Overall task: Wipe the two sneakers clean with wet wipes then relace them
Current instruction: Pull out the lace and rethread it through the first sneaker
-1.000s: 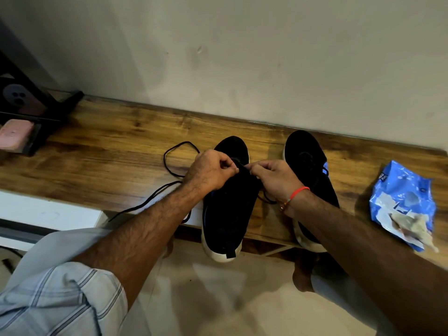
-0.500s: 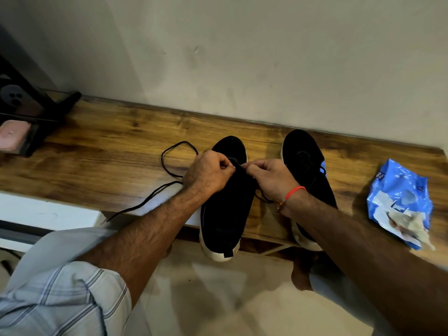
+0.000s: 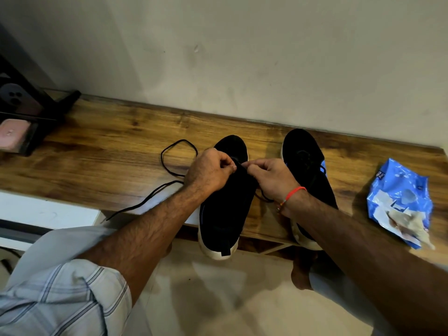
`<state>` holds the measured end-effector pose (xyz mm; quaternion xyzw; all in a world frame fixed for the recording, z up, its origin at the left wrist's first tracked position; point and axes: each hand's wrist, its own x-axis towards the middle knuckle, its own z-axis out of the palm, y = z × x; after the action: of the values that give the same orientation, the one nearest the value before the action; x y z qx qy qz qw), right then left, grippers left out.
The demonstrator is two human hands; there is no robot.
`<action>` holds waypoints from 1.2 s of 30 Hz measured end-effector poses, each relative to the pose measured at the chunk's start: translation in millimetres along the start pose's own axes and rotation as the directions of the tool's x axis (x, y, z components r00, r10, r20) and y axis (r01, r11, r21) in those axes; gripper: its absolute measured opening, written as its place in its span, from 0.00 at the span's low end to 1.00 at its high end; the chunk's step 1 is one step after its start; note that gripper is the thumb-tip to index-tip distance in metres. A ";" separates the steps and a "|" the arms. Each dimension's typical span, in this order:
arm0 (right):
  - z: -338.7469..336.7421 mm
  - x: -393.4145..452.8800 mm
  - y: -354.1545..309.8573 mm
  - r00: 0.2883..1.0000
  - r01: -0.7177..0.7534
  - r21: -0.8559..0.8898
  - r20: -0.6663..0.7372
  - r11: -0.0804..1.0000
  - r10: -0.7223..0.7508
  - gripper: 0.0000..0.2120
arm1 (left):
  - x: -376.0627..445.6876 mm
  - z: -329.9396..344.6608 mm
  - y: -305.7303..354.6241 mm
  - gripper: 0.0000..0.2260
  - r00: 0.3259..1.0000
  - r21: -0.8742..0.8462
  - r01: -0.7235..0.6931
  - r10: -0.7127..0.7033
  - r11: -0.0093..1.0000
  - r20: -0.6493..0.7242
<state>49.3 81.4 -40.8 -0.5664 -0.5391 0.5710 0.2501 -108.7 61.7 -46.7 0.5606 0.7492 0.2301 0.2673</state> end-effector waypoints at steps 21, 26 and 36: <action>3.4 1.7 7.3 0.992 0.026 -0.143 -0.115 0.989 -0.043 0.09 | 2.4 -10.4 -0.5 0.05 0.998 -0.005 -0.020 0.021 1.000 0.060; 4.4 5.7 8.0 0.994 -0.012 -0.075 -0.107 0.997 0.004 0.09 | 2.2 -9.4 0.6 0.04 0.994 0.048 -0.033 0.028 0.998 0.108; 6.2 9.1 9.9 0.994 -0.019 -0.022 -0.112 1.000 0.016 0.08 | 3.7 -5.5 -1.1 0.04 0.999 0.086 -0.030 0.027 0.996 0.036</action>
<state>44.7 84.5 -54.5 -0.6049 -0.5260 0.5343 0.2681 -113.9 64.7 -43.8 0.5861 0.7456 0.1916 0.2525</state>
